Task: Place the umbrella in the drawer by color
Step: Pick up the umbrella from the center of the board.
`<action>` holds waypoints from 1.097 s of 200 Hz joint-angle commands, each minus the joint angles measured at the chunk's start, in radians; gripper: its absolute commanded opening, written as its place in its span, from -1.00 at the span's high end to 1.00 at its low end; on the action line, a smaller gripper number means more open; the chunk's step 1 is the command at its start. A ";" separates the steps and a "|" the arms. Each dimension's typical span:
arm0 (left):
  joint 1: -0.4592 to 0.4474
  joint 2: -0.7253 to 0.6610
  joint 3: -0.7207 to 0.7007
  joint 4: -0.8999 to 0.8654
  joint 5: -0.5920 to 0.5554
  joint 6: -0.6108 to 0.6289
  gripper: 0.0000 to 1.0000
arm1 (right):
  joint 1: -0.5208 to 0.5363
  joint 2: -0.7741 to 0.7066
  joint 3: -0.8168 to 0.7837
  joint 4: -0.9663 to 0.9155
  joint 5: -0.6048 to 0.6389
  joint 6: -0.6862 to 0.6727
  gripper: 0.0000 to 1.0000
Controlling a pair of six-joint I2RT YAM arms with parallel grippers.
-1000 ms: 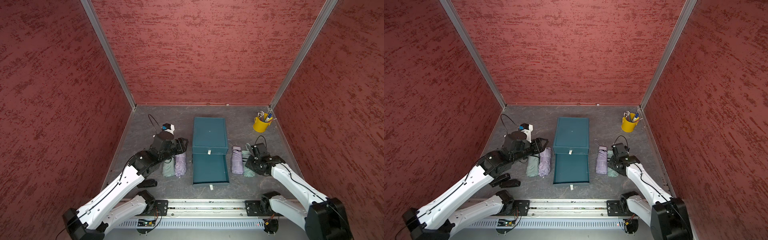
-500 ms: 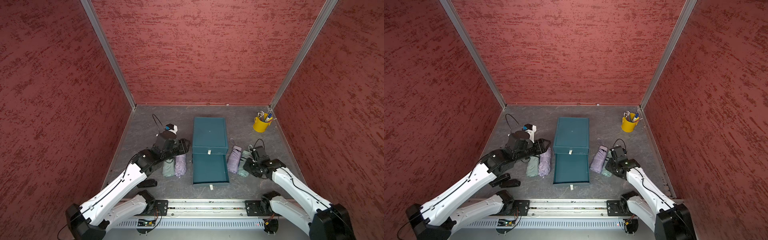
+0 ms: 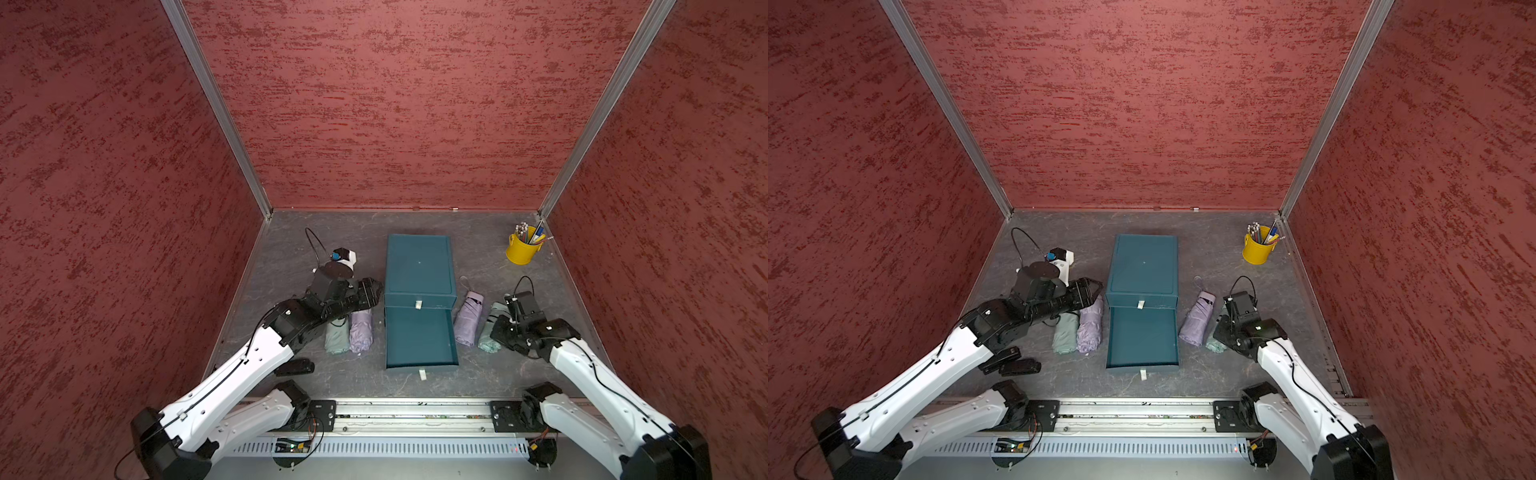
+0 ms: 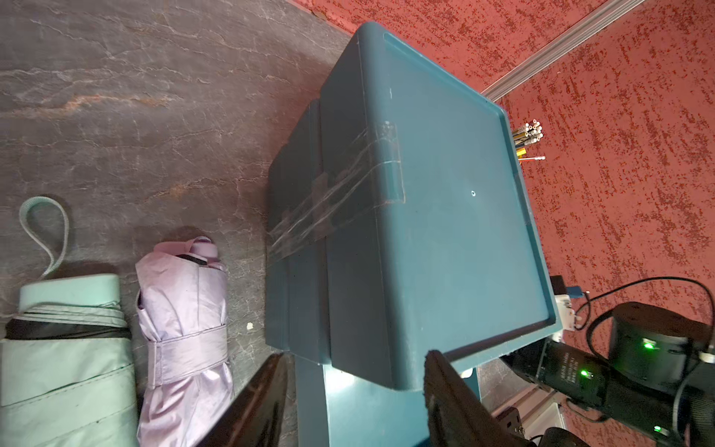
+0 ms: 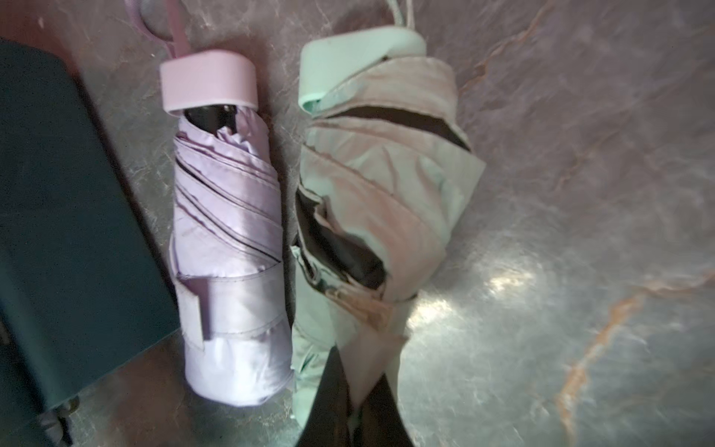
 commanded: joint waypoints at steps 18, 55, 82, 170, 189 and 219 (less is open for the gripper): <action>0.000 -0.069 0.089 0.016 -0.007 0.041 -0.40 | 0.019 -0.141 0.306 -0.156 0.090 -0.122 1.00; -0.010 -0.083 0.091 0.160 0.221 0.078 -0.44 | 0.117 -0.209 0.521 0.013 -0.158 -0.155 1.00; -0.064 -0.072 0.069 0.299 0.336 0.064 -0.65 | 0.235 -0.167 0.594 0.139 -0.261 -0.129 1.00; -0.123 -0.016 0.009 0.504 0.383 -0.021 -0.91 | 0.697 0.043 0.666 0.237 -0.036 -0.211 1.00; -0.123 -0.015 -0.018 0.559 0.415 -0.045 -0.90 | 0.753 0.091 0.673 0.268 -0.017 -0.214 1.00; -0.122 -0.021 -0.016 0.537 0.419 -0.044 -0.73 | 0.817 0.154 0.686 0.314 0.020 -0.220 1.00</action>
